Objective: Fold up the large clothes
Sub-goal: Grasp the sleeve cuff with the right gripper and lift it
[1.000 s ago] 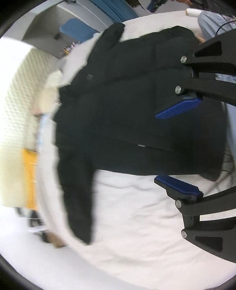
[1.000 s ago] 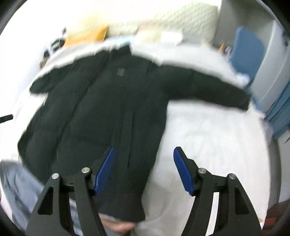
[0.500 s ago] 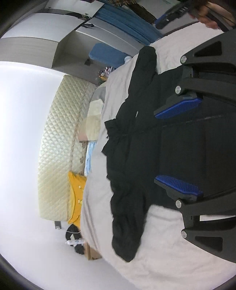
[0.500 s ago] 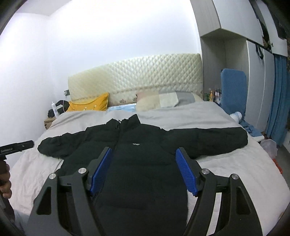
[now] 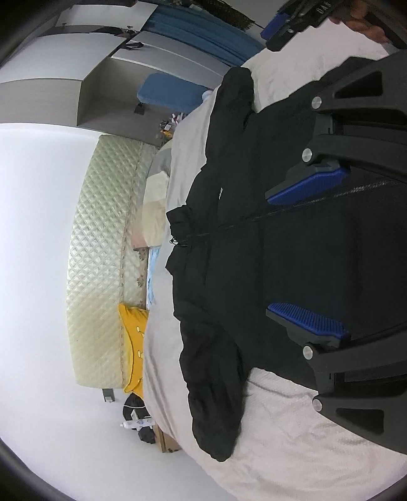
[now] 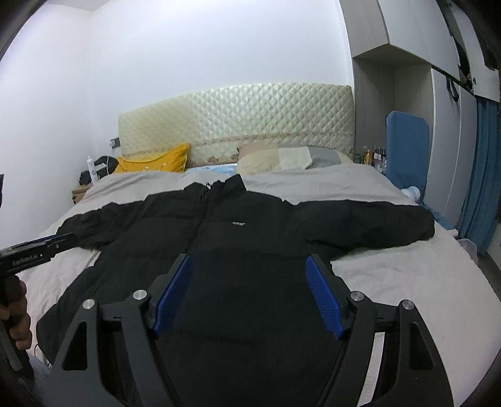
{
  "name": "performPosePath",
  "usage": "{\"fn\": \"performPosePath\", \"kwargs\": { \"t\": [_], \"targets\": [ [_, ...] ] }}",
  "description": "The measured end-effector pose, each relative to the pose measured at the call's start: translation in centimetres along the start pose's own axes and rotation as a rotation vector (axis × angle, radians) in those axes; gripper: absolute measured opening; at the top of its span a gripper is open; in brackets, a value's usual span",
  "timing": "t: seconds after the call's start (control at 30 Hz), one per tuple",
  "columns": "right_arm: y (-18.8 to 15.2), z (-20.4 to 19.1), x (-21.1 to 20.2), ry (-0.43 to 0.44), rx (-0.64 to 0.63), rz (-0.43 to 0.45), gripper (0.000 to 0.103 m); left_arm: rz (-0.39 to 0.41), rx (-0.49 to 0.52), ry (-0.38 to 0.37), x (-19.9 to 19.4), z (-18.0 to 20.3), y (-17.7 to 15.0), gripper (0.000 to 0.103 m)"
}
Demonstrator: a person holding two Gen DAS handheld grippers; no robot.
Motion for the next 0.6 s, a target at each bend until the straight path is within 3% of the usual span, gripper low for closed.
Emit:
{"fn": "performPosePath", "kwargs": {
  "t": [0.1,0.23,0.43,0.6],
  "targets": [
    [0.2,0.8,0.1,-0.012,0.021,0.004,0.076,0.020,-0.006,0.036,0.8,-0.9,-0.9,0.065],
    [1.0,3.1,0.3,-0.061,0.030,0.009,0.079,-0.032,-0.036,0.029,2.8,-1.9,-2.1,0.065],
    [3.0,10.1,0.8,-0.139,0.067,0.025,0.082,-0.061,-0.075,0.044,4.4,-3.4,-3.1,0.065],
    [2.4,18.2,3.6,-0.185,0.156,0.002,0.090,-0.055,-0.071,0.085,5.5,-3.7,-3.3,0.065]
  ]
}}
Point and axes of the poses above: each gripper's, at about its wrist camera, not at the fingertips, and x roughly the way its jaws point, z to its right, y to its top, the point moved 9 cm from there along x, roughly the way its jaws point, and after that the axes turned 15 degrees about -x, right-handed, at the moved point
